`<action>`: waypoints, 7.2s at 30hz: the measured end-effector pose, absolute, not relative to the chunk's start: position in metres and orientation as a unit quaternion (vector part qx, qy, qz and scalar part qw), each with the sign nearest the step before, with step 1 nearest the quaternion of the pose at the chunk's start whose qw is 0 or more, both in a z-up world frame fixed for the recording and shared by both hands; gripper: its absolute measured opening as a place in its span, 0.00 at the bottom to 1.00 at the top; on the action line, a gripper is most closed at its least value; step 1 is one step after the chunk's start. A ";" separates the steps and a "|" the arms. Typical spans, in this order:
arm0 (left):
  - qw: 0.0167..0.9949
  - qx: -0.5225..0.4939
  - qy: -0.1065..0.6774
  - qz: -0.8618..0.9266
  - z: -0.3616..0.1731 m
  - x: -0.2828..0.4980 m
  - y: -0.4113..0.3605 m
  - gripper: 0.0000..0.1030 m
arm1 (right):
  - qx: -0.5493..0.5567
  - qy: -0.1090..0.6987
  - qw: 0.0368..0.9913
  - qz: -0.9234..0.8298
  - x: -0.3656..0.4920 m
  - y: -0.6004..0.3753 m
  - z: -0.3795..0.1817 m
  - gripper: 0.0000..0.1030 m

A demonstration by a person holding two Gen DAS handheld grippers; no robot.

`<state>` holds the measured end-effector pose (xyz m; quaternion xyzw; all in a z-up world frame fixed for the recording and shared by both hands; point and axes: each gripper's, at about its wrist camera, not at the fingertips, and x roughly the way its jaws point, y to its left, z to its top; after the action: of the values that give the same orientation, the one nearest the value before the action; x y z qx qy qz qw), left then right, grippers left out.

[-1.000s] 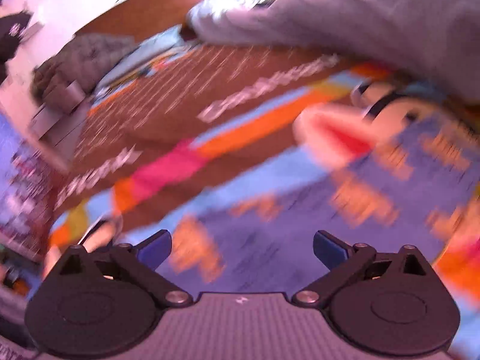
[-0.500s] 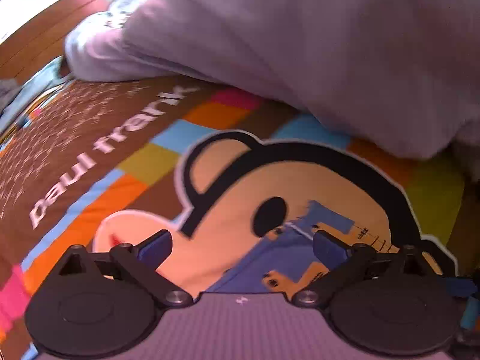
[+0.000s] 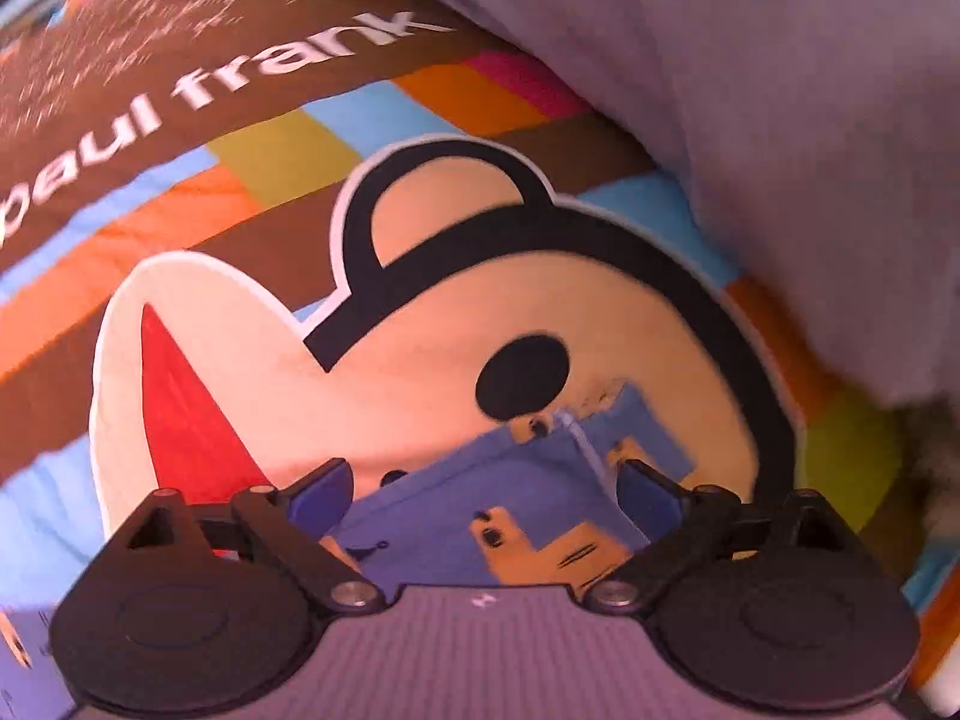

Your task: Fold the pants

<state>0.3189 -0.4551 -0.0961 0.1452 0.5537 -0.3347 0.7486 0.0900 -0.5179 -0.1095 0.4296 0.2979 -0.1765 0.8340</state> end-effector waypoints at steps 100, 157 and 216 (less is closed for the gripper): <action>0.740 -0.134 0.586 -0.301 -0.098 0.328 -0.141 0.10 | -0.050 0.357 0.933 -0.016 0.144 -0.230 -0.075 0.13; 0.875 0.015 0.480 -0.066 -0.082 0.253 -0.026 1.00 | -0.041 0.357 0.933 -0.015 0.158 -0.250 -0.061 0.99; 0.893 -0.316 0.315 -0.065 -0.099 0.209 0.177 0.84 | 0.037 0.395 0.918 0.007 0.192 -0.145 -0.079 0.99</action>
<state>0.2093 0.1773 -0.0988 -0.3164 0.3145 -0.0647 0.8926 0.1924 -0.1447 -0.0790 0.0369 0.3951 0.0068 0.9179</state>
